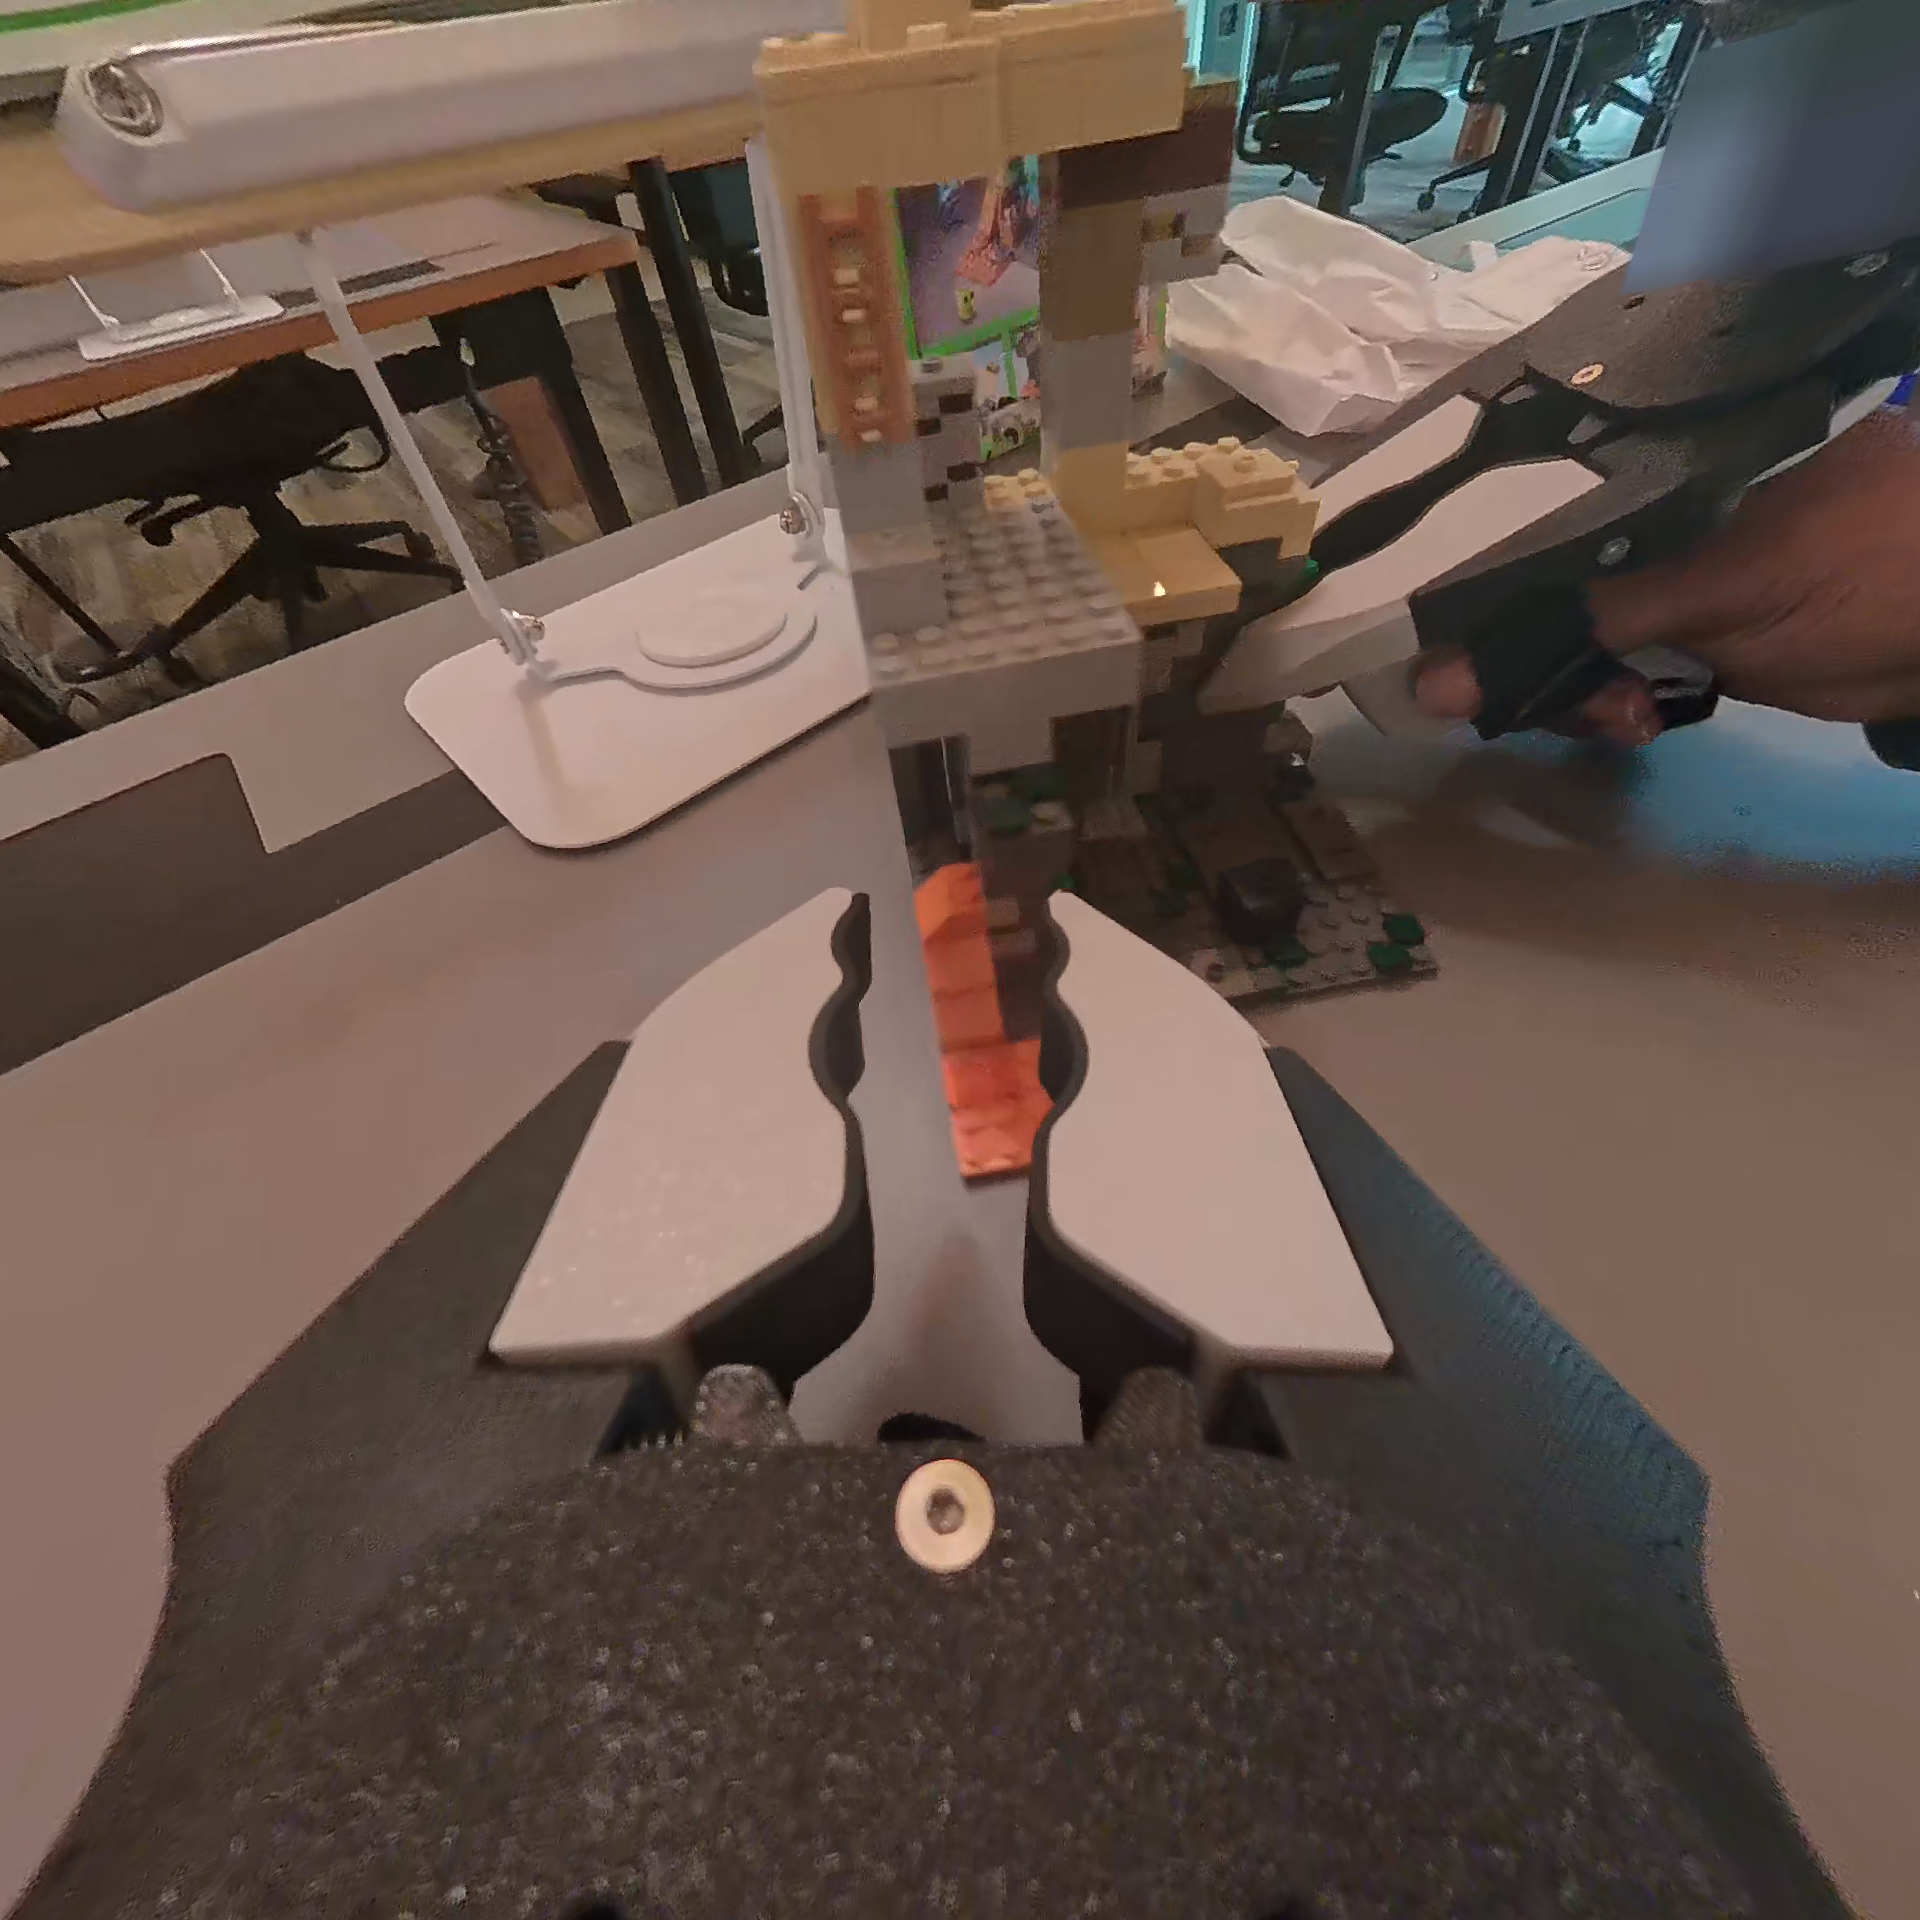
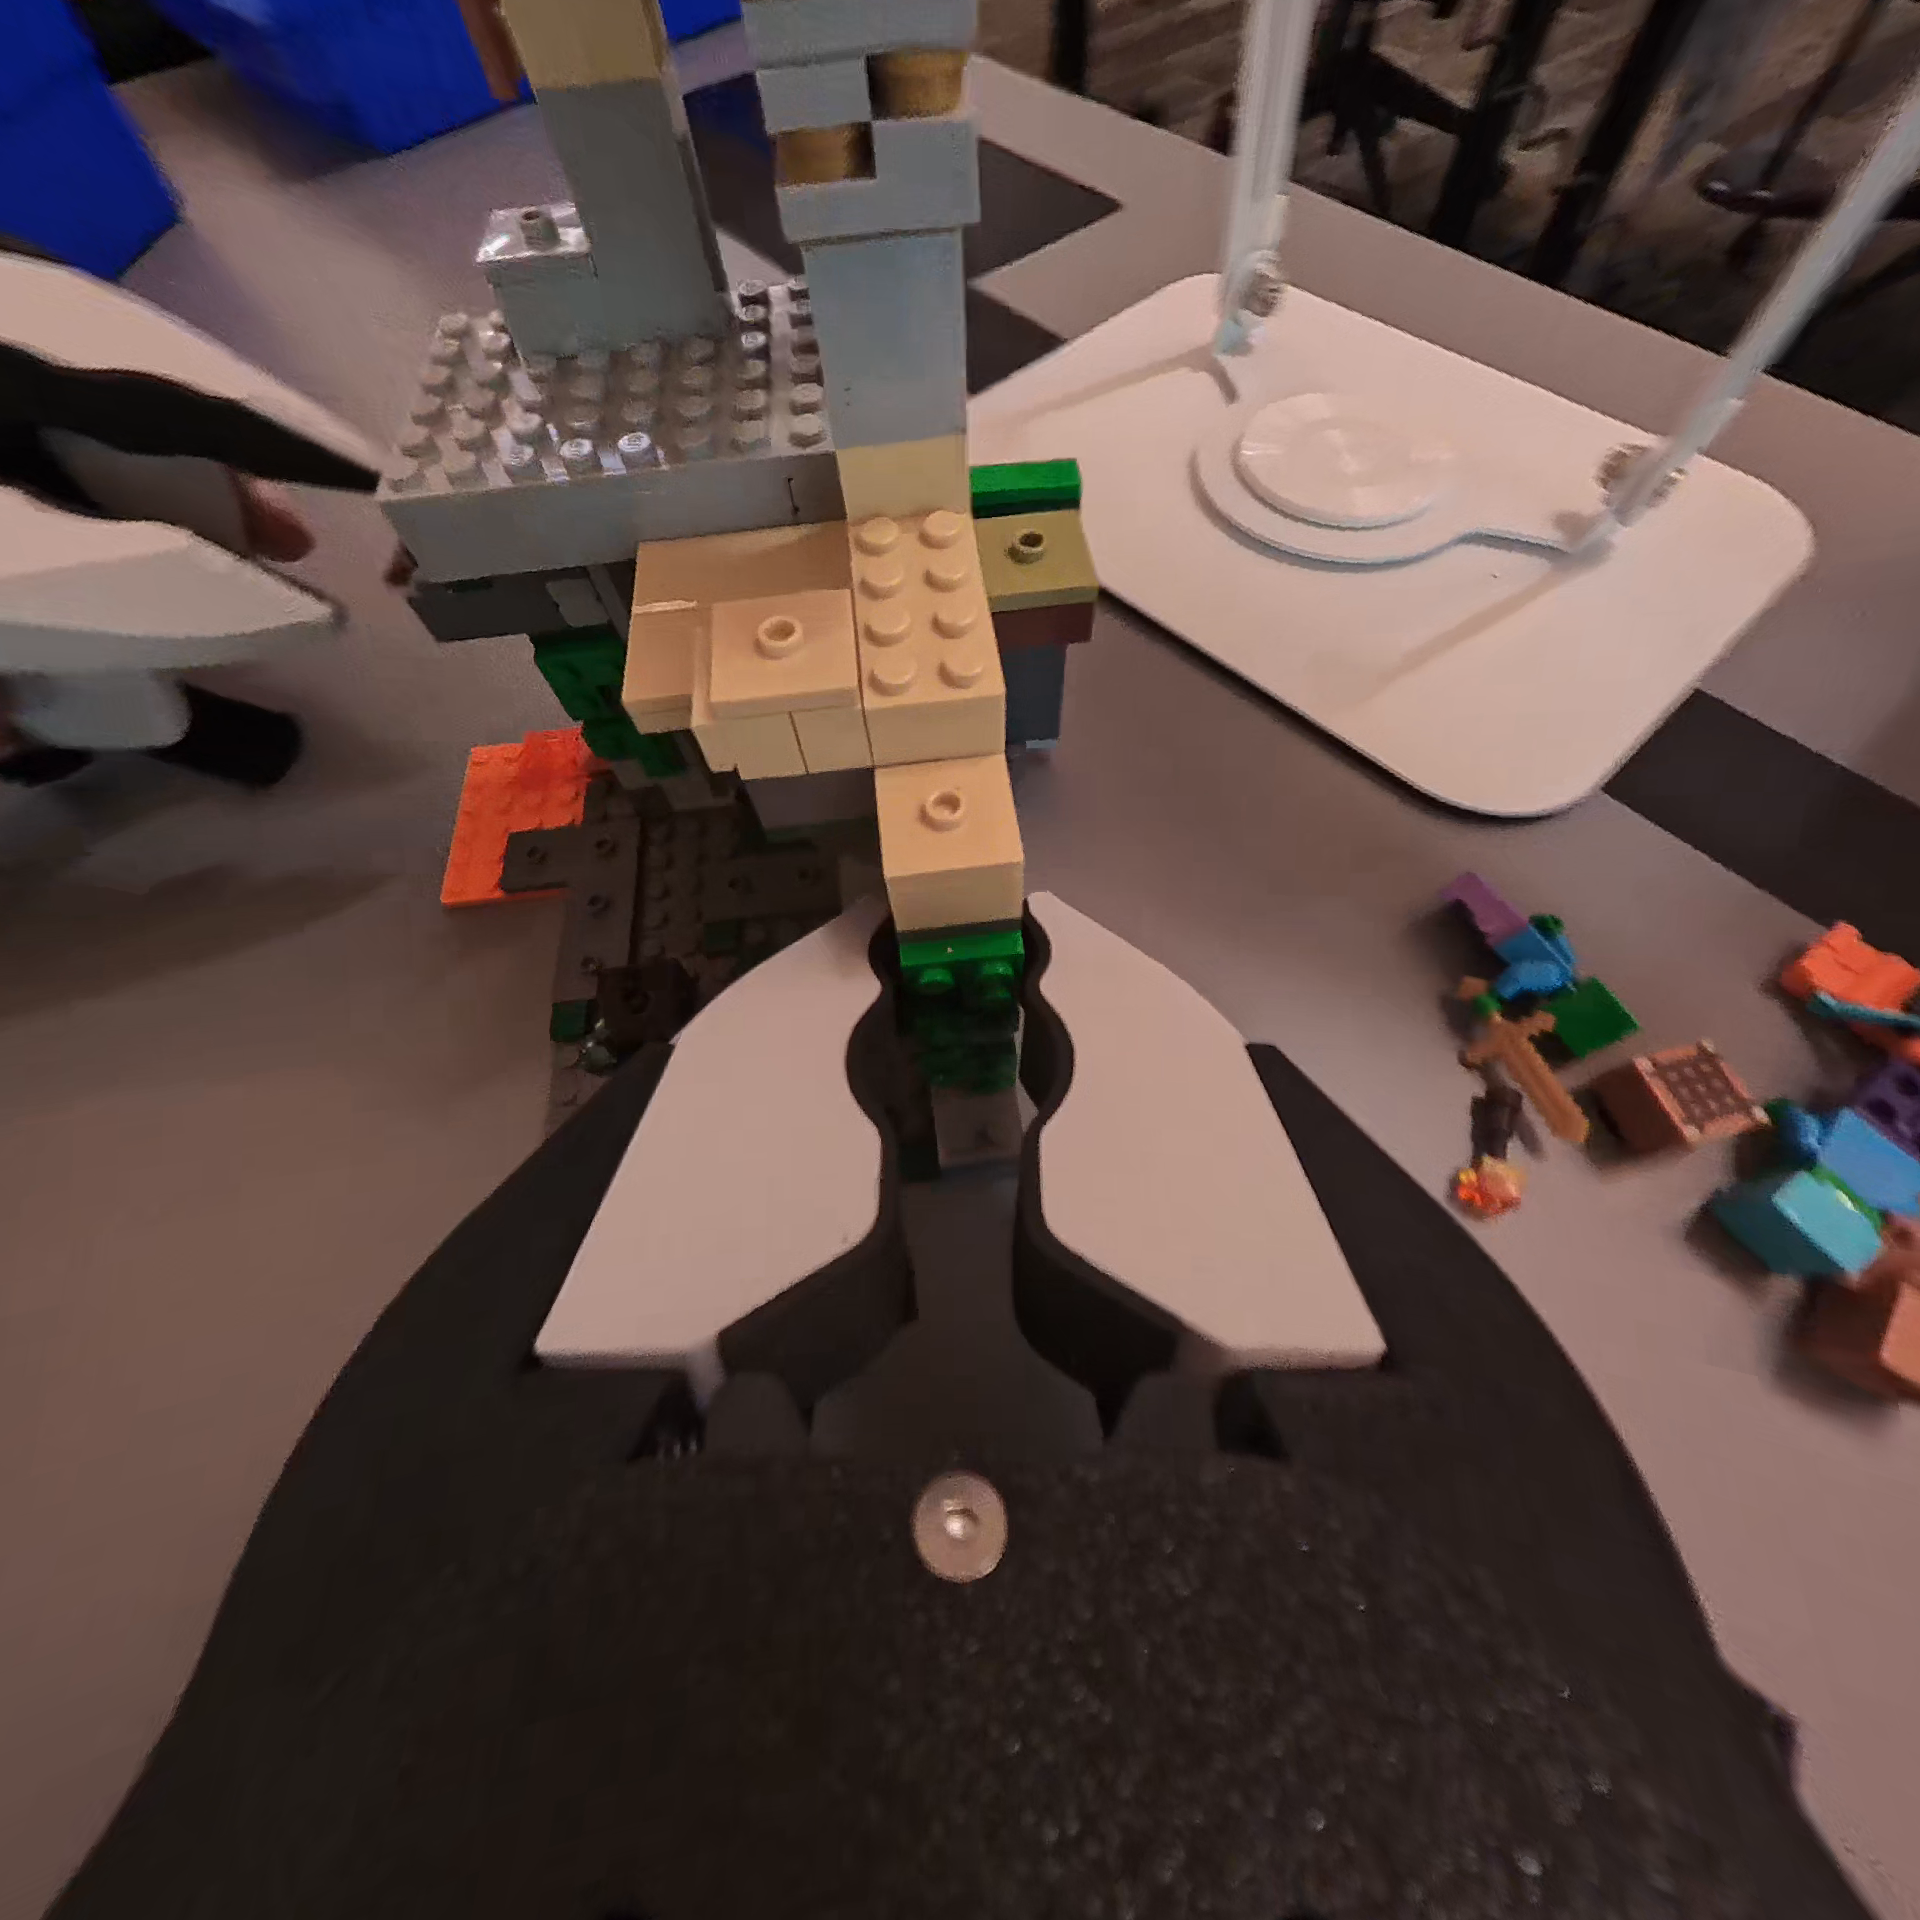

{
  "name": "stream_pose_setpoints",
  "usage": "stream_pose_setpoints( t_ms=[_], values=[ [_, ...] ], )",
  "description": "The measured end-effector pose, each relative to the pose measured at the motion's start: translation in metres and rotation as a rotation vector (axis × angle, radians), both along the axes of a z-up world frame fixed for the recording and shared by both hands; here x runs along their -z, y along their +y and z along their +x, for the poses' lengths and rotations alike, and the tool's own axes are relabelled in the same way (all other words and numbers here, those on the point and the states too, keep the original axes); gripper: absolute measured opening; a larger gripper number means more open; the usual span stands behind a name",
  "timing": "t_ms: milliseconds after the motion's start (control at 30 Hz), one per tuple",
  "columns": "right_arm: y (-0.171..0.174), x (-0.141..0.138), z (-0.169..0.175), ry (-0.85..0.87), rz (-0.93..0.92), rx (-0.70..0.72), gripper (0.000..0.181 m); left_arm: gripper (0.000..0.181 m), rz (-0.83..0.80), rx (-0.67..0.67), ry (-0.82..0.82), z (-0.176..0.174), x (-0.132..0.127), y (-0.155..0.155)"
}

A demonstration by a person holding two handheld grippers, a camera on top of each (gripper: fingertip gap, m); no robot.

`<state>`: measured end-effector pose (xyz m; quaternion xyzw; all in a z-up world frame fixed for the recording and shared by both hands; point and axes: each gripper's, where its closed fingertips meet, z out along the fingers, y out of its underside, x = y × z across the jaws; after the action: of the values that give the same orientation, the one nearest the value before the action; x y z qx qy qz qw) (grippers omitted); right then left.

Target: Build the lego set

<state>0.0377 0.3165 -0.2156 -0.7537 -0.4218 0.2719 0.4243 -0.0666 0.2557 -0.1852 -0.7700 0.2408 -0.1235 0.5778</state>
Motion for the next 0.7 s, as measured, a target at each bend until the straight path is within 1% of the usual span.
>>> stream_pose_setpoints(
  t_ms=[133,233,300,400,567,633,700],
  values=[
    [0.002,0.001,0.008,-0.030,0.005,0.208,0.018,0.029,0.050,0.011,0.039,0.004,-0.005,-0.005],
    [-0.001,0.001,0.009,-0.024,0.015,0.331,0.018,0.028,0.088,0.022,0.045,0.007,-0.012,-0.012],
    [-0.004,0.000,0.008,-0.021,0.011,0.385,0.018,0.028,0.111,0.028,0.054,0.008,-0.016,-0.018],
    [-0.007,0.000,0.008,-0.004,0.014,0.409,0.018,0.027,0.131,0.030,0.049,0.005,-0.018,-0.027],
    [-0.008,-0.002,0.006,0.035,0.001,0.385,0.020,0.025,0.128,0.027,0.043,0.002,-0.016,-0.029],
    [-0.013,-0.012,0.006,0.090,-0.015,0.348,0.028,0.025,0.117,0.024,0.049,0.002,-0.013,-0.028],
    [-0.020,-0.033,0.014,0.128,0.008,0.319,0.035,0.024,0.112,0.023,0.040,0.002,-0.014,-0.029]
  ],
)
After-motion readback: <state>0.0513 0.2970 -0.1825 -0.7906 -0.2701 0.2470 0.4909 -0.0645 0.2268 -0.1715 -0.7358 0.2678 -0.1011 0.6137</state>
